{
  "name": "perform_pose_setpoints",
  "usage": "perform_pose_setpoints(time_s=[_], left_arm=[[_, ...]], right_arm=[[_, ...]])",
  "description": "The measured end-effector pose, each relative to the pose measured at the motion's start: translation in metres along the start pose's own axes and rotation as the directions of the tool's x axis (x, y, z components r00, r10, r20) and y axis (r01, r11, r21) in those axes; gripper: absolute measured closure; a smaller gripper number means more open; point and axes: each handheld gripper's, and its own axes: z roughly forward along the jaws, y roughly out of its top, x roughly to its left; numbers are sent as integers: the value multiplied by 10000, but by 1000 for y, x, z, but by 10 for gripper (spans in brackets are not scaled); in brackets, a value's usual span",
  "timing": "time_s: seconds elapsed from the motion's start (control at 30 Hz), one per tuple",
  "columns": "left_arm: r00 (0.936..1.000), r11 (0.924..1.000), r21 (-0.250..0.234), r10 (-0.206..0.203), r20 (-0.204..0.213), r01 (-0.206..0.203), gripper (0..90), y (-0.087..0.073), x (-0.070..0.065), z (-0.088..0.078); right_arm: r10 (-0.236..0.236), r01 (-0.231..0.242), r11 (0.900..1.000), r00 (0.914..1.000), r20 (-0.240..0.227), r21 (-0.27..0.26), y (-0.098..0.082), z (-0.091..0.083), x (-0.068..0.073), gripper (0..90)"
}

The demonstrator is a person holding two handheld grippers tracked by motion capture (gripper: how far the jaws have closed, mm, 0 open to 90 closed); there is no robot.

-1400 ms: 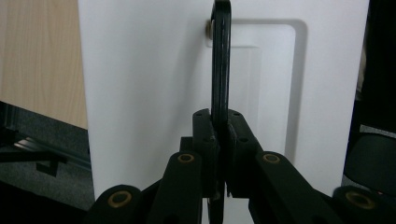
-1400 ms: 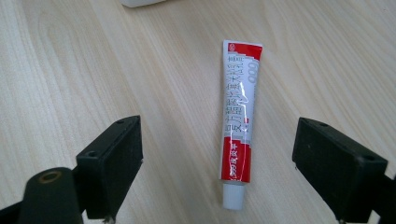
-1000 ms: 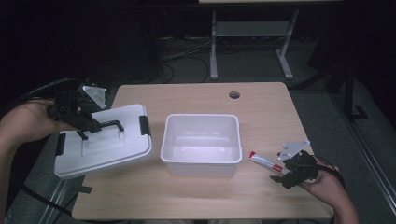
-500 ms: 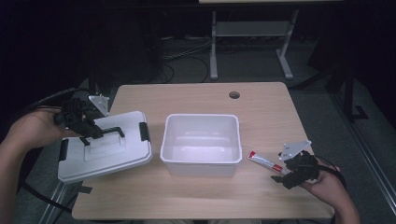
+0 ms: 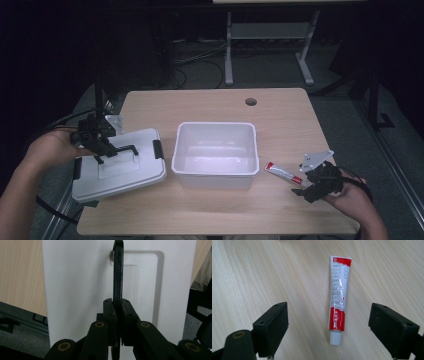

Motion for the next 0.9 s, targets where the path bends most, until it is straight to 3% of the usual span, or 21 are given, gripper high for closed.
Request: perform_pose_setpoints(time_s=[0.33, 0.9], left_arm=[[10000, 10000, 60, -16, 49, 16, 846, -1, 1, 29], [10000, 9997, 247, 17, 74, -18, 845, 6, 1, 64]], right_arm=[[-58, 58, 9999, 10000, 37, 84, 0, 0, 0, 158], [-23, 22, 9997, 10000, 35, 232, -3, 1, -1, 158]])
